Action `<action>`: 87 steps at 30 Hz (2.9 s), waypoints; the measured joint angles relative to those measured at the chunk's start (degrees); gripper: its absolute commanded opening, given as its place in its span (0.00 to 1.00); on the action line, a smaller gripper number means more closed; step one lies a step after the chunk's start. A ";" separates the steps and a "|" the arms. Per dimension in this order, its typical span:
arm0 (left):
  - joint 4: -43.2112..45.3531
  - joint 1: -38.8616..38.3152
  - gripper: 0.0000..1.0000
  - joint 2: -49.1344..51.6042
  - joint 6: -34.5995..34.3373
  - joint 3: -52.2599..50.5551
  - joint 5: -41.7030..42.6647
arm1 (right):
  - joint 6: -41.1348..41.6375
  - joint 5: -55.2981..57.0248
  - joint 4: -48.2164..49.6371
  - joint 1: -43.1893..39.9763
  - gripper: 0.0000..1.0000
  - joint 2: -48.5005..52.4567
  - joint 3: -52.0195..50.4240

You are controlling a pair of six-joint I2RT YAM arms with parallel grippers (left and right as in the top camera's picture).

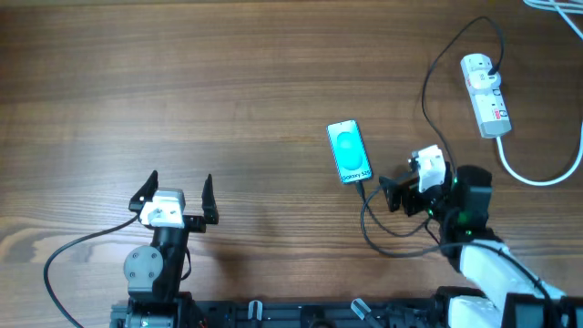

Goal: Plug charger to phone and switch on socket

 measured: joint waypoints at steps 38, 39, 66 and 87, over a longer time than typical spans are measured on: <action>0.00 0.00 1.00 -0.04 0.00 0.00 0.00 | 0.55 9.31 -21.49 7.26 1.00 -55.93 -9.84; 0.00 0.00 1.00 -0.04 0.00 0.00 0.00 | 0.55 9.94 -21.55 8.11 1.00 -57.90 -9.84; 0.00 0.00 1.00 -0.04 0.00 0.00 0.00 | 10.23 21.92 -22.36 9.22 1.00 -70.23 -9.84; 0.00 0.00 1.00 -0.04 0.00 0.00 0.00 | 10.23 21.94 -22.36 9.22 1.00 -70.23 -9.84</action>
